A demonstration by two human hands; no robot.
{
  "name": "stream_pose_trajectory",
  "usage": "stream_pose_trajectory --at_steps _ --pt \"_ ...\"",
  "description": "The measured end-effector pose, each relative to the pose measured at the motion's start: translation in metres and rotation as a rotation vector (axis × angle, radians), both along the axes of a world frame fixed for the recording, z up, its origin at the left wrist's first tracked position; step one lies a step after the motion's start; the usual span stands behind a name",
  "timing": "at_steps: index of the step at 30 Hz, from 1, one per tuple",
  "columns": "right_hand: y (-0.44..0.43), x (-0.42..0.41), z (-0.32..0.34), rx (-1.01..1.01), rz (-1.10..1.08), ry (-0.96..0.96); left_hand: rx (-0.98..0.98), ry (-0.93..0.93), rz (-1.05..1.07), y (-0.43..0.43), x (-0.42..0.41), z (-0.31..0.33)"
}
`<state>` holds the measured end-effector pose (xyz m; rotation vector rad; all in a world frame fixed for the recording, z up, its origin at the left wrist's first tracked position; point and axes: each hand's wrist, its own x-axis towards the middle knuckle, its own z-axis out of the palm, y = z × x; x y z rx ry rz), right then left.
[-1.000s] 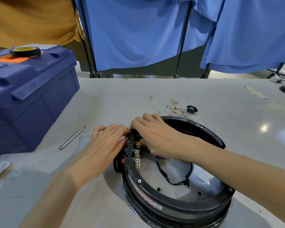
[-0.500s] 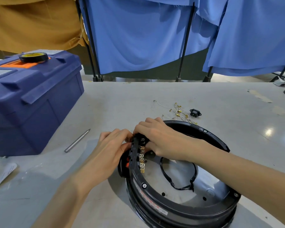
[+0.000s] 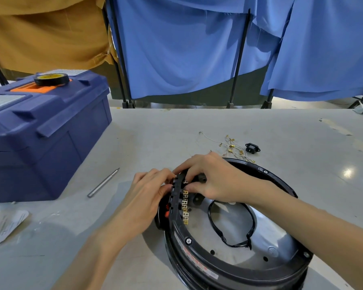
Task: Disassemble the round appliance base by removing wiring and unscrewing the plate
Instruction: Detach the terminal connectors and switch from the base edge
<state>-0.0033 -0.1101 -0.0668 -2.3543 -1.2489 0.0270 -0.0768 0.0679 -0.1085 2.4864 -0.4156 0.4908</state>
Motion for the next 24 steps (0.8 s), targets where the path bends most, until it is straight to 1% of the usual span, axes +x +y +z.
stream_pose_trajectory --at_steps 3,10,15,18,24 --pt "0.003 -0.001 -0.003 -0.008 -0.009 -0.022 0.018 0.016 -0.008 0.000 0.000 0.001" --pt "0.009 -0.003 -0.014 -0.074 -0.070 -0.089 0.078 -0.013 -0.031 0.000 -0.005 0.004" --pt "0.005 0.000 -0.012 -0.035 -0.047 -0.017 0.131 -0.008 -0.013 0.001 -0.006 0.006" --pt "0.006 -0.002 -0.015 -0.062 -0.038 -0.069 0.132 -0.006 -0.019 0.000 -0.006 0.008" --pt "0.010 -0.007 -0.019 -0.031 -0.103 -0.163 0.108 -0.027 -0.013 -0.003 -0.008 0.012"
